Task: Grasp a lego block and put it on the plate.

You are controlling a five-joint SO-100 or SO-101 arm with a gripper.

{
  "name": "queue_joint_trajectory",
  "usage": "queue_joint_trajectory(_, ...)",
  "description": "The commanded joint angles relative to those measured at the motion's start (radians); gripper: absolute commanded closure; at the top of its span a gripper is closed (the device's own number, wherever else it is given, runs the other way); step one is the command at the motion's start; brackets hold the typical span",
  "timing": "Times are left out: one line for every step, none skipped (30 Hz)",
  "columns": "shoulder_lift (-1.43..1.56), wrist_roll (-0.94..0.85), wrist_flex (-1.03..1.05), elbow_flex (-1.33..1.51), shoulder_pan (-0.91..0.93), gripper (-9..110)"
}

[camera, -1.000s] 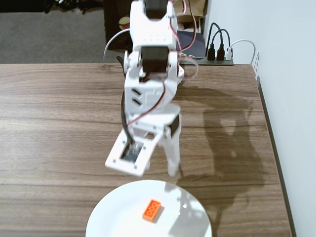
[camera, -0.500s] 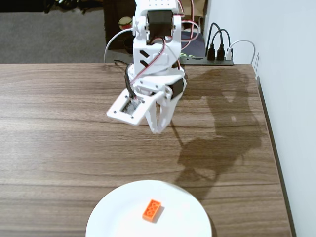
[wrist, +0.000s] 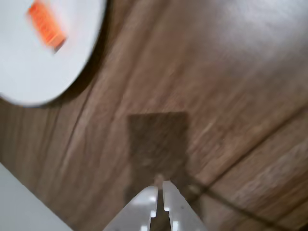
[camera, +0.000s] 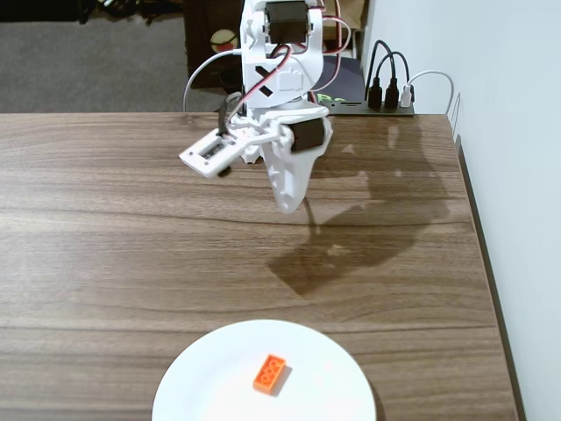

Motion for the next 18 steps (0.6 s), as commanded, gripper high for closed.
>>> queue_joint_trajectory(0.081,0.075,-0.017,0.035,0.008,101)
queue_joint_trajectory(0.109,0.107,-0.021,0.058,0.012,101)
queue_joint_trajectory(0.138,0.141,-0.026,0.081,0.02,101)
queue_joint_trajectory(0.172,0.175,-0.029,0.104,0.029,101)
queue_joint_trajectory(0.201,0.201,-0.029,0.123,0.034,101)
queue_joint_trajectory(0.23,0.224,-0.029,0.14,0.038,101)
queue_joint_trajectory(0.258,0.242,-0.029,0.156,0.038,101)
queue_joint_trajectory(0.291,0.258,-0.028,0.175,0.038,101)
queue_joint_trajectory(0.322,0.268,-0.023,0.189,0.038,101)
queue_joint_trajectory(0.354,0.278,-0.015,0.202,0.04,101)
queue_joint_trajectory(0.39,0.285,-0.006,0.213,0.041,101)
queue_joint_trajectory(0.419,0.291,0.005,0.224,0.043,101)
queue_joint_trajectory(0.446,0.299,0.015,0.233,0.044,101)
queue_joint_trajectory(0.476,0.308,0.029,0.241,0.048,101)
queue_joint_trajectory(0.497,0.316,0.038,0.249,0.051,101)
queue_joint_trajectory(0.517,0.324,0.048,0.253,0.052,101)
queue_joint_trajectory(0.538,0.331,0.058,0.259,0.054,101)
queue_joint_trajectory(0.557,0.336,0.066,0.265,0.057,101)
